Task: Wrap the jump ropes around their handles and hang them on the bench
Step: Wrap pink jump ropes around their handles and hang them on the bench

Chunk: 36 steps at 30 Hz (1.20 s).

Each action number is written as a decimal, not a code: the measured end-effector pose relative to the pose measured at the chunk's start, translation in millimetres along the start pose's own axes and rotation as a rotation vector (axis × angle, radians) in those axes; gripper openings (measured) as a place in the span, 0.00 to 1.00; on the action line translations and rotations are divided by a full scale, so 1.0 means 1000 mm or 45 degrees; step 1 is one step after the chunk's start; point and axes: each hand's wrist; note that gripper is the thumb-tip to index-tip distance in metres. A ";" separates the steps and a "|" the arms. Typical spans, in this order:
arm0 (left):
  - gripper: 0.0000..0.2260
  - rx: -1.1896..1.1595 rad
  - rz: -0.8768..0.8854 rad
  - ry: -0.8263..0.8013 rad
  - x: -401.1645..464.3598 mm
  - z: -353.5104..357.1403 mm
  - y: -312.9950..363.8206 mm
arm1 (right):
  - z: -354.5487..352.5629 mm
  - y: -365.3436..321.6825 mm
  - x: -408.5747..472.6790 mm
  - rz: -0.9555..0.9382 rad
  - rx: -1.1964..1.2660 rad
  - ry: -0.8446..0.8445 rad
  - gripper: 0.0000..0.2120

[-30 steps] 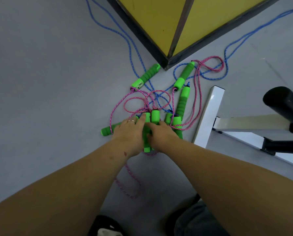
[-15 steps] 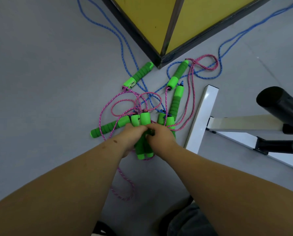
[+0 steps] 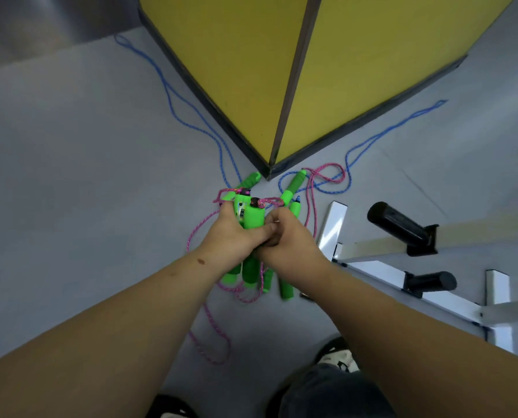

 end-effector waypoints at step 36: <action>0.24 1.306 0.649 0.128 -0.290 -0.036 0.202 | -0.076 -0.206 -0.214 -0.618 -0.378 0.365 0.13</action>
Point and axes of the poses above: each hand's wrist, its own x-axis towards the middle knuckle, its own z-axis out of the palm, y = z × x, and after that the axes turned 10 degrees about -y, right-handed
